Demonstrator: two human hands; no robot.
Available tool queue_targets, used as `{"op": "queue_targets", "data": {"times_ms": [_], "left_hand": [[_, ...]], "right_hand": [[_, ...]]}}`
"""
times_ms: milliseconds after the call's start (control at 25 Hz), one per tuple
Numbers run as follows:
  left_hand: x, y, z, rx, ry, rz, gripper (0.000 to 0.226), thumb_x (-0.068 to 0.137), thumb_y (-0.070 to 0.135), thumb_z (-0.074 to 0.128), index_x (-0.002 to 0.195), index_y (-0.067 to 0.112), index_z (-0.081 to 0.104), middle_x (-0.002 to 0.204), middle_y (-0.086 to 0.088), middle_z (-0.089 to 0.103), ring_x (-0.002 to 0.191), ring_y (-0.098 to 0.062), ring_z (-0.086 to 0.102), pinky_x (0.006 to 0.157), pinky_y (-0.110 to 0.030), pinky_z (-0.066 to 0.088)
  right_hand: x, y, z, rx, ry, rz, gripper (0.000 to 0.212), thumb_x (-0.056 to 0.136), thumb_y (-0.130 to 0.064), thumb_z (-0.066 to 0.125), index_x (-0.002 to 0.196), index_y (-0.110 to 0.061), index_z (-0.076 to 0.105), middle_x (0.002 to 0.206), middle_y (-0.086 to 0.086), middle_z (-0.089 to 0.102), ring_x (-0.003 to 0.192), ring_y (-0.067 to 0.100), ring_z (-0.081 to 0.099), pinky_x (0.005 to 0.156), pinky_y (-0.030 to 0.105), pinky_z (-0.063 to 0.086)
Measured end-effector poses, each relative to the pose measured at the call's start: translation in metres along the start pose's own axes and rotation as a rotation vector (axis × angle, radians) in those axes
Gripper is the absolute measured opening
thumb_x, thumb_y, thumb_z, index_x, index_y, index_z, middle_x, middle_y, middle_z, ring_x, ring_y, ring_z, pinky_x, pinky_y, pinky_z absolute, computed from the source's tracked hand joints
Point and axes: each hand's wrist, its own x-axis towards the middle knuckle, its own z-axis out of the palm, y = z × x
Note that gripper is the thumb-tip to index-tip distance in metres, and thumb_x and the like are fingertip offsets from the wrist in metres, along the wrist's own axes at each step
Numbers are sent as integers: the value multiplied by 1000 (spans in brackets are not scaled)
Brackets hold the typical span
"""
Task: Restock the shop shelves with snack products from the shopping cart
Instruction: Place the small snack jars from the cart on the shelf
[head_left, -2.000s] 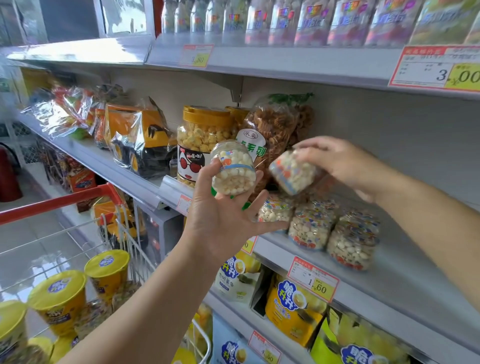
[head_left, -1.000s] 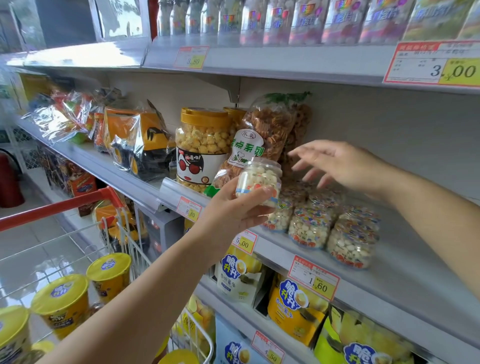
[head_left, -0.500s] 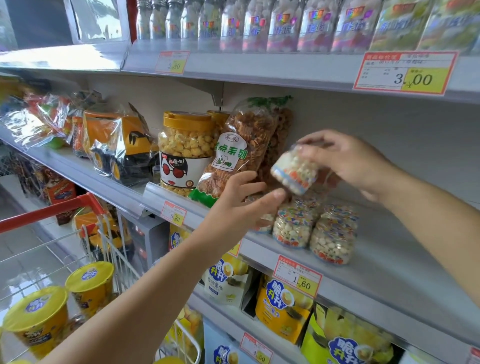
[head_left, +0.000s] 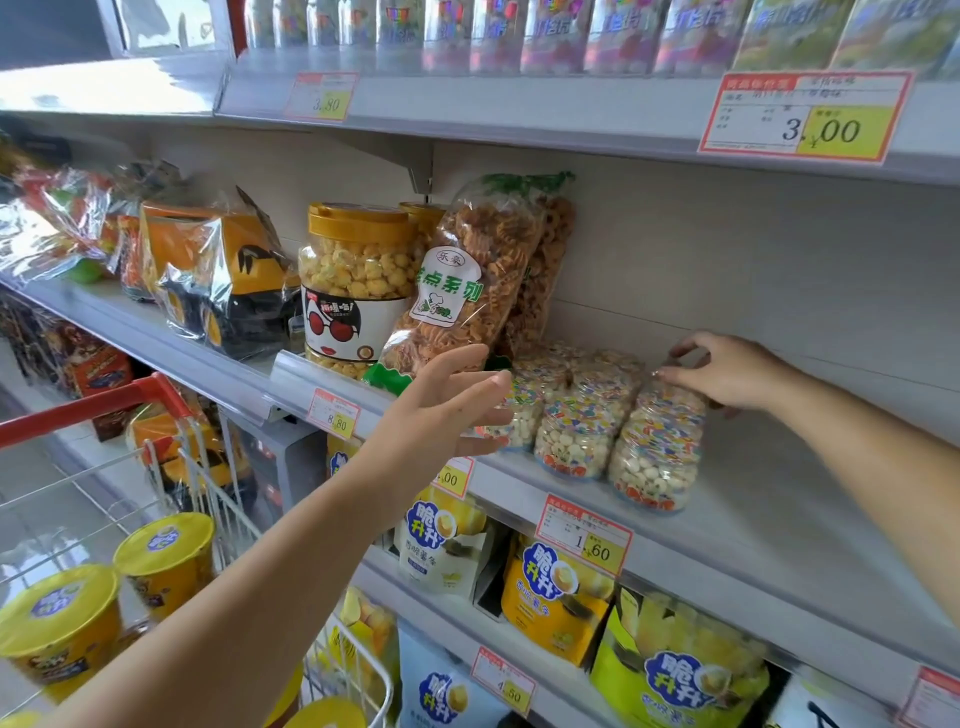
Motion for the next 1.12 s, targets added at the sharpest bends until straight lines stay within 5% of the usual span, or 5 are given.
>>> {"op": "queue_targets", "data": {"times_ms": [120,280,480,760,1120], "left_hand": [[-4,-2,-4,-2,23,1,43,91,32,62,133,31,53,124,5,67,100,-13,71,82,-31,60],[-16,-3,-25,24,59,-25,50,86,37,62,135,30,53,123,5,68,101,-13,71,85,-33,59],[-54,-10,-88,72,177,-100,45,81,35,66,126,30,61,119,3,72,102,-17,72,90,-39,57],[-165,-35,-212,121,556,-231,24,100,10,54,122,17,61,116,-9,71,95,-22,69,80,-33,58],[-239,-79,-256,81,783,-222,18,97,0,56,111,9,62,101,-11,69,87,-15,66,82,-22,56]], "right_hand": [[-1,-1,4,-18,-1,-13,39,90,-54,58,116,-25,57,107,8,60,77,27,64,56,36,58],[-10,-13,-15,-219,167,-72,46,97,-54,40,127,-23,56,127,18,56,112,37,57,91,40,48],[-63,-108,-14,-36,281,-585,25,96,-31,51,115,-23,65,101,8,61,102,30,55,91,37,43],[-171,-233,117,200,-337,-958,17,99,-24,52,107,-37,60,99,-21,53,88,-10,49,77,7,36],[-259,-323,324,-24,-1032,-1032,68,81,-38,75,141,-36,42,138,0,44,123,21,50,100,37,46]]}}
